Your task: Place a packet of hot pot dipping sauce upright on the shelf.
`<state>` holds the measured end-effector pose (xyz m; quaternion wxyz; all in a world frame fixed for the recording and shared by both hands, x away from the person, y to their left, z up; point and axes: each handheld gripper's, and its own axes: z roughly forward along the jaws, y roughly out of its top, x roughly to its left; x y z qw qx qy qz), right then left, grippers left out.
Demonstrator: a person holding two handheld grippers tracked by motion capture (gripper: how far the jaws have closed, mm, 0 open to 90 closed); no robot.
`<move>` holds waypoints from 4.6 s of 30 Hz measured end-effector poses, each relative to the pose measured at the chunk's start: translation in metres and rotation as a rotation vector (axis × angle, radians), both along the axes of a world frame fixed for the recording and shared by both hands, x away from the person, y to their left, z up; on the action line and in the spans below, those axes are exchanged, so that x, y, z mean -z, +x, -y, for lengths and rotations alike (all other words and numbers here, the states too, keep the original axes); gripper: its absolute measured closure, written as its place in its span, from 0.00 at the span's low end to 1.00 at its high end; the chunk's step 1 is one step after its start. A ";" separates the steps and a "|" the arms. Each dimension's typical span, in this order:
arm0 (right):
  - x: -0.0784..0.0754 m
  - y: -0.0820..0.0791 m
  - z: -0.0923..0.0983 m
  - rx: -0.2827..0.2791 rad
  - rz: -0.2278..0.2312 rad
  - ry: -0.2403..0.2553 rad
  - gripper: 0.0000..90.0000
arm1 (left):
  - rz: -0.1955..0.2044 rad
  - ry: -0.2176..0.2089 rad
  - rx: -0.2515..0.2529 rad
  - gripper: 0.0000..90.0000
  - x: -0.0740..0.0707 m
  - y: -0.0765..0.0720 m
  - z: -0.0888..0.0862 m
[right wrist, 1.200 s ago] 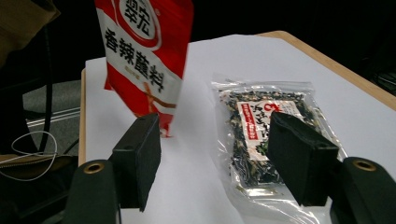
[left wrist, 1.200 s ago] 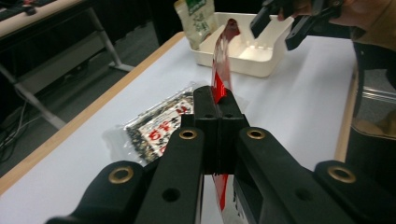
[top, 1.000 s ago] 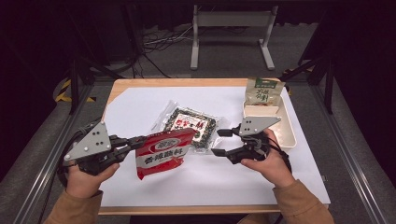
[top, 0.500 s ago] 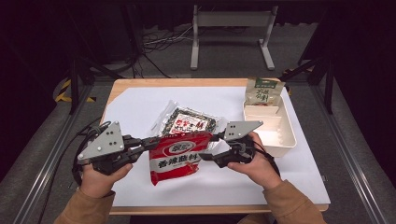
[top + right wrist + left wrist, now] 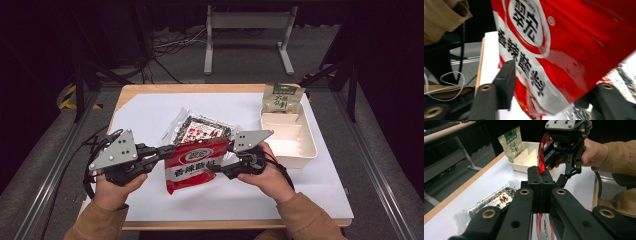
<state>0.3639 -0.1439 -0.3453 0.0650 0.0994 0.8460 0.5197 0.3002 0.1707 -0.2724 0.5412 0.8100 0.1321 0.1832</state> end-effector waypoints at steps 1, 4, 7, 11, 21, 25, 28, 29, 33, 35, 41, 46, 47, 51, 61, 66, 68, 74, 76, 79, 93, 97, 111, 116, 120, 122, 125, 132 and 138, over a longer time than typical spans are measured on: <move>0.000 0.000 -0.001 -0.004 -0.003 0.002 0.56 | 0.001 0.000 0.001 1.00 0.000 0.000 0.001; 0.001 -0.001 -0.005 -0.026 -0.002 -0.004 0.62 | 0.002 0.000 0.008 1.00 0.001 0.000 0.002; 0.001 -0.002 -0.008 -0.043 -0.002 -0.008 0.71 | -0.004 -0.005 0.010 1.00 0.002 0.000 0.002; 0.001 -0.002 -0.009 -0.081 -0.004 -0.013 0.87 | -0.007 -0.005 0.010 1.00 0.003 0.001 0.002; -0.002 -0.003 -0.007 -0.107 0.016 -0.040 0.99 | -0.019 -0.013 0.010 1.00 0.005 0.003 0.002; -0.006 -0.003 -0.005 -0.108 0.013 -0.048 0.99 | -0.025 -0.023 0.011 1.00 0.006 0.004 0.002; -0.010 -0.004 -0.003 -0.105 0.020 -0.058 0.99 | -0.042 -0.026 0.023 0.99 0.006 0.006 0.000; -0.012 -0.004 -0.001 -0.102 0.019 -0.060 0.99 | -0.049 -0.032 0.022 0.98 0.007 0.006 0.001; -0.017 -0.003 0.003 -0.091 0.024 -0.077 0.99 | -0.047 -0.019 0.011 0.91 0.009 0.007 0.001; -0.018 -0.003 0.005 -0.087 0.025 -0.079 0.99 | -0.052 -0.020 0.008 0.82 0.009 0.007 0.000; -0.025 -0.001 0.016 -0.062 0.025 -0.095 0.99 | -0.088 -0.042 -0.002 0.64 0.012 0.012 -0.003; -0.034 0.002 0.028 -0.032 0.033 -0.107 0.99 | -0.090 -0.039 -0.034 0.54 0.017 0.018 -0.007; -0.036 0.003 0.031 -0.026 0.038 -0.111 0.99 | -0.099 -0.042 -0.039 0.53 0.018 0.018 -0.008; -0.042 0.004 0.040 -0.006 0.049 -0.111 0.99 | -0.088 -0.027 -0.059 0.50 0.023 0.022 -0.009; -0.062 0.011 0.062 0.044 0.059 -0.119 0.99 | -0.109 -0.032 -0.107 0.47 0.035 0.034 -0.017; -0.071 0.016 0.075 0.073 0.065 -0.128 0.99 | -0.121 -0.038 -0.141 0.45 0.043 0.042 -0.022; -0.074 0.018 0.080 0.083 0.067 -0.125 0.99 | -0.127 -0.042 -0.153 0.44 0.047 0.045 -0.024; -0.085 0.022 0.092 0.105 0.074 -0.124 0.99 | -0.139 -0.050 -0.187 0.39 0.058 0.054 -0.031; -0.087 0.023 0.095 0.112 0.078 -0.124 0.99 | -0.150 -0.057 -0.196 0.38 0.061 0.056 -0.033; -0.091 0.025 0.101 0.126 0.080 -0.121 0.99 | -0.155 -0.059 -0.210 0.38 0.065 0.059 -0.037; -0.104 0.043 0.129 0.177 0.091 -0.102 0.99 | -0.146 -0.057 -0.239 0.35 0.080 0.068 -0.044; -0.106 0.048 0.136 0.191 0.094 -0.100 0.99 | -0.149 -0.054 -0.241 0.34 0.082 0.069 -0.045; -0.110 0.070 0.164 0.261 0.105 -0.103 0.99 | -0.168 -0.061 -0.264 0.31 0.096 0.078 -0.052; -0.107 0.081 0.173 0.292 0.097 -0.116 0.99 | -0.171 -0.052 -0.269 0.31 0.099 0.079 -0.054; -0.107 0.088 0.181 0.313 0.096 -0.115 0.99 | -0.177 -0.050 -0.273 0.31 0.101 0.080 -0.055; -0.107 0.091 0.185 0.324 0.097 -0.114 0.99 | -0.179 -0.052 -0.275 0.31 0.102 0.081 -0.055; -0.106 0.095 0.190 0.341 0.098 -0.115 0.99 | -0.179 -0.049 -0.279 0.31 0.103 0.082 -0.057; -0.103 0.101 0.202 0.374 0.085 -0.119 0.99 | -0.186 -0.046 -0.283 0.31 0.105 0.083 -0.058; -0.099 0.108 0.207 0.395 0.072 -0.123 0.99 | -0.189 -0.047 -0.293 0.31 0.107 0.082 -0.060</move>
